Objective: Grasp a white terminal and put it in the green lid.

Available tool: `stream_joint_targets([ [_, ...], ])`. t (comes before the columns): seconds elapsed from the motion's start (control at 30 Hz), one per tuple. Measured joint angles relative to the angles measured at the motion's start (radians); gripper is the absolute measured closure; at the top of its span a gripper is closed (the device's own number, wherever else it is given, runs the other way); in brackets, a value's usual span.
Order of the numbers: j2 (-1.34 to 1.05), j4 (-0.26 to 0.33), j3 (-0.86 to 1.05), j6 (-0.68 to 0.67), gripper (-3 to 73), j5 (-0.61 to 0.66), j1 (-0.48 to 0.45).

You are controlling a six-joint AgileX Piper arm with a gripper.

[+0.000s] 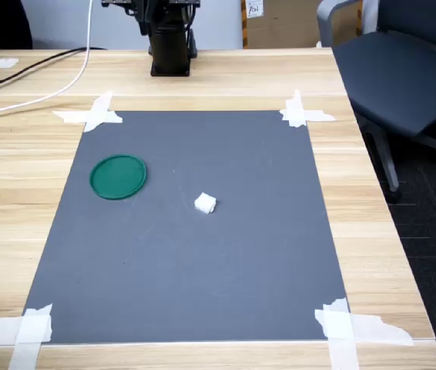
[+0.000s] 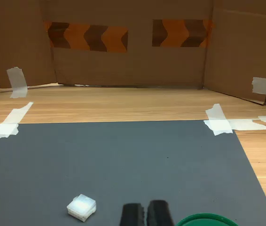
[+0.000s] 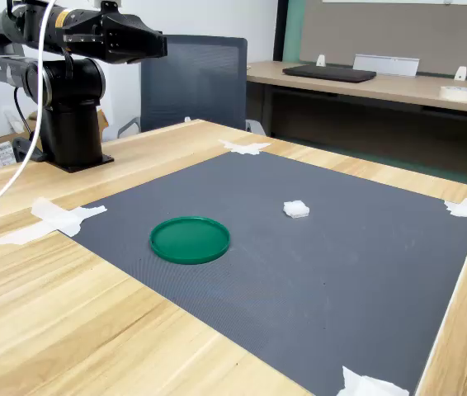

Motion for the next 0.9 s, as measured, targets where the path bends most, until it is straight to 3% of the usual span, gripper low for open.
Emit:
stream_joint_targets([
  [0.63,0.005,0.020,0.000,0.000,72.4,0.036,0.000],
  [0.9,0.136,0.021,-0.002,0.000,72.4,0.035,0.000],
])
